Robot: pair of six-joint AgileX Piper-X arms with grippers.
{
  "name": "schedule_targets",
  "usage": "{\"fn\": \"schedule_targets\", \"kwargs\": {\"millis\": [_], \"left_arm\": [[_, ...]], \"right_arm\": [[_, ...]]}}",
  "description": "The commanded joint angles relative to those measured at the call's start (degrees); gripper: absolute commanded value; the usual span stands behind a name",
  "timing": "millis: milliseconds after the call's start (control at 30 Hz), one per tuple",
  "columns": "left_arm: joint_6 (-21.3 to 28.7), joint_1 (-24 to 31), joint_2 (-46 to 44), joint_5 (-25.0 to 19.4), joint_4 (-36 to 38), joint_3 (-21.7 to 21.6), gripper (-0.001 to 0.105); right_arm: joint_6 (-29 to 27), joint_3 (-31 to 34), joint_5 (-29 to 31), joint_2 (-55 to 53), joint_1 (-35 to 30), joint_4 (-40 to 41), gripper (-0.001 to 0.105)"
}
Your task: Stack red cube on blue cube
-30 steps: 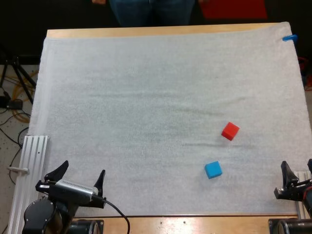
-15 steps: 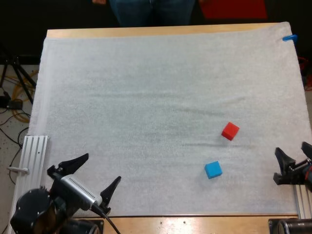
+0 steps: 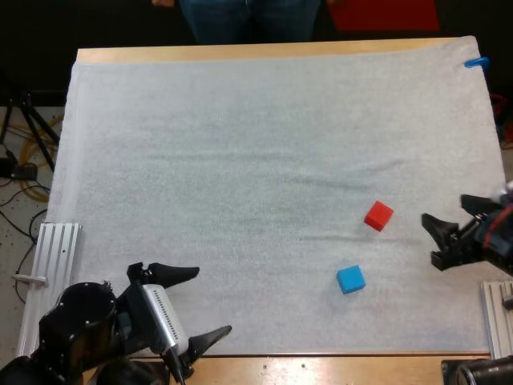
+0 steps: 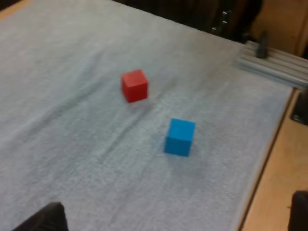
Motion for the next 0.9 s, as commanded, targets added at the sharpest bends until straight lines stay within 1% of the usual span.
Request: {"fn": "schedule_targets", "kwargs": {"millis": [0,133,233,300,467,567,733,867], "left_arm": [[0.2,-0.7,0.3,1.2,0.0,-0.4,0.087],[0.2,-1.1,0.3,1.4,0.0,-0.4,0.087],[0.2,-1.1,0.3,1.4,0.0,-0.4,0.087],[0.2,-1.1,0.3,1.4,0.0,-0.4,0.087],[0.2,-1.1,0.3,1.4,0.0,-0.4,0.087],[0.2,-1.1,0.3,1.4,0.1,-0.4,0.087],[0.2,-1.1,0.3,1.4,0.1,-0.4,0.087],[0.2,-1.1,0.3,1.4,0.1,-0.4,0.087]], "right_arm": [[-1.1,-1.3,1.2,2.0,2.0,0.0,0.063],[-1.2,-3.7,4.2,7.7,7.0,0.1,0.063],[-3.2,-5.6,9.2,12.9,10.6,0.3,0.063],[-6.0,-7.4,13.0,17.7,12.9,1.4,0.063],[-9.9,-8.7,18.2,26.2,13.9,3.6,0.063],[-11.1,-8.7,19.0,31.6,13.8,3.9,0.063],[-11.8,-8.7,18.5,39.5,13.8,3.8,0.063],[-12.4,-8.7,17.8,45.3,13.7,1.8,0.063]]}}
